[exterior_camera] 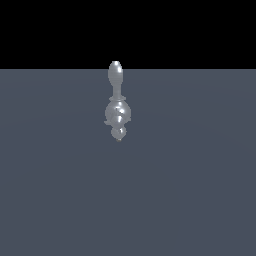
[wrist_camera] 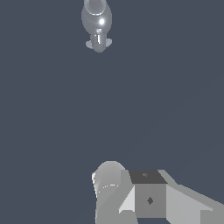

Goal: Turn on the faucet by rotating a designated handle.

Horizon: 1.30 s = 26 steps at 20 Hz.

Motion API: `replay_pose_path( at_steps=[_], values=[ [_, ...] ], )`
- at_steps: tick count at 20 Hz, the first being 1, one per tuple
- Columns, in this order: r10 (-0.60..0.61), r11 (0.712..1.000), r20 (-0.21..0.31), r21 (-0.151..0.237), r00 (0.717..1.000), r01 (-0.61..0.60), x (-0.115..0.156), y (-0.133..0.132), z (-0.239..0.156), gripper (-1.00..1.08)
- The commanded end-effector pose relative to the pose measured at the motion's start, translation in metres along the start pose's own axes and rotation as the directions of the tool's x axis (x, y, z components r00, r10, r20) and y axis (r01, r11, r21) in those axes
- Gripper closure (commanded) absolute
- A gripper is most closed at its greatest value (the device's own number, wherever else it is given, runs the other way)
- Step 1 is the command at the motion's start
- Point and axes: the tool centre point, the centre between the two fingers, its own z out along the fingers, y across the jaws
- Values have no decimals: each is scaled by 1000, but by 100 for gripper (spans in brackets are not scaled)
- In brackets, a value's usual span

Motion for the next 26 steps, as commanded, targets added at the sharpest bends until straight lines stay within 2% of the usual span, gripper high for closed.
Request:
replay_pose_path(
  at_steps=[1,2,3,4,5,6,7,8,9,10,11,12,13,14,15,16,17,18,19,20,21,22,23,24,25,26],
  values=[
    [19,1000,68,-8,998,-19,1,6,24,33],
    [0,1000,69,-15,998,1,12,-9,33,33],
    [44,999,68,5,997,-45,21,5,38,26],
    [2,1000,94,-18,996,0,29,-6,59,15],
    [-13,1000,109,-3,994,13,36,-12,76,0],
    [44,999,85,-7,995,-43,50,-12,73,-7],
    [35,999,125,-4,992,-35,52,-28,100,-13],
    [76,997,102,-6,992,-76,66,-21,102,-11],
    [99,995,127,-34,987,-95,70,-12,121,-6],
    [161,987,115,-32,980,-158,82,-1,127,6],
    [145,989,129,-37,981,-141,87,-17,146,12],
    [139,990,117,-18,983,-138,99,-32,151,13],
    [187,982,122,9,975,-189,108,-38,162,19],
    [234,970,93,41,968,-239,129,-35,158,22],
    [275,957,94,65,957,-282,141,-39,166,-16],
    [286,957,79,34,955,-289,150,-31,177,-17],
    [349,935,127,10,928,-353,138,-15,211,-35],
    [371,928,107,3,922,-374,151,-4,217,-31],
    [431,897,91,64,898,-437,174,-13,212,-33],
    [411,908,67,58,909,-414,189,-20,217,-13],
    [478,872,84,74,875,-483,194,-11,230,-25],
    [435,895,113,53,893,-443,183,-60,255,-78],
    [516,848,98,82,851,-523,226,-34,260,-30],
    [592,794,85,112,801,-598,216,10,249,-30],
    [600,785,135,87,788,-613,196,-12,281,-28],
    [655,746,100,75,749,-662,210,40,287,-31]
  ],
)
